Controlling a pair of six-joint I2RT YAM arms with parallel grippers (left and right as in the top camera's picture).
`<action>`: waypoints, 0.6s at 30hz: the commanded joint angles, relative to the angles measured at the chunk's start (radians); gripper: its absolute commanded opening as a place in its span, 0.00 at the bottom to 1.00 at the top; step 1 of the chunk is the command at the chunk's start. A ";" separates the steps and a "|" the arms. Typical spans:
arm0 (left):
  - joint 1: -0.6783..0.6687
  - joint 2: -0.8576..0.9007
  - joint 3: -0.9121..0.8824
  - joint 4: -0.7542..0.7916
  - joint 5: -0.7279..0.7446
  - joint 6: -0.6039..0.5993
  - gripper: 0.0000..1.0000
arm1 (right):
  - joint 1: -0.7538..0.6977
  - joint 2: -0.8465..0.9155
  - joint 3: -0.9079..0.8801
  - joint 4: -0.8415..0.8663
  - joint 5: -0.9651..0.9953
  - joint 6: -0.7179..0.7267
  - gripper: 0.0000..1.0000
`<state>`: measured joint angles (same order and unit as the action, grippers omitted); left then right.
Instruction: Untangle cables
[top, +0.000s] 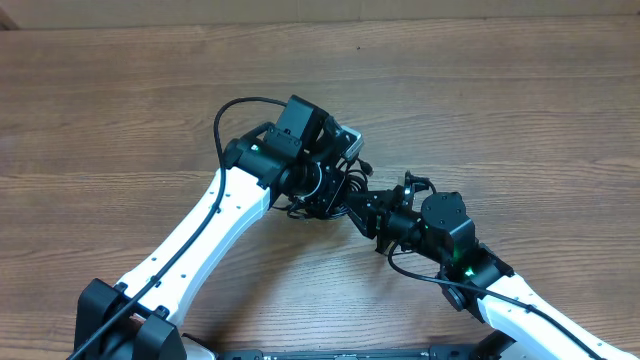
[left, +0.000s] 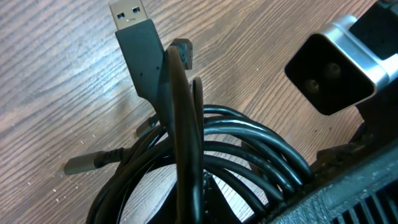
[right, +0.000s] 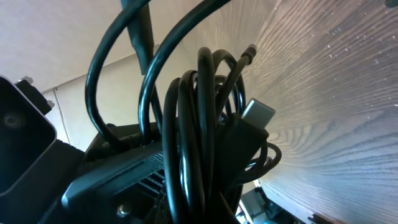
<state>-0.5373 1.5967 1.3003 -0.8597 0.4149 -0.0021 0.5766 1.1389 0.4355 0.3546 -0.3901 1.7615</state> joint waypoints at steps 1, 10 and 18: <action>-0.013 -0.014 -0.041 -0.021 0.004 -0.006 0.07 | -0.016 -0.010 0.024 0.039 0.056 0.026 0.04; 0.009 -0.015 -0.041 0.019 -0.085 -0.006 0.93 | -0.016 -0.010 0.024 0.013 0.056 0.022 0.04; 0.134 -0.015 -0.039 0.058 -0.080 -0.184 0.99 | -0.016 -0.010 0.024 -0.014 0.058 0.023 0.04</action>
<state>-0.4591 1.5940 1.2678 -0.8085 0.3004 -0.0837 0.5629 1.1389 0.4301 0.3252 -0.3511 1.7790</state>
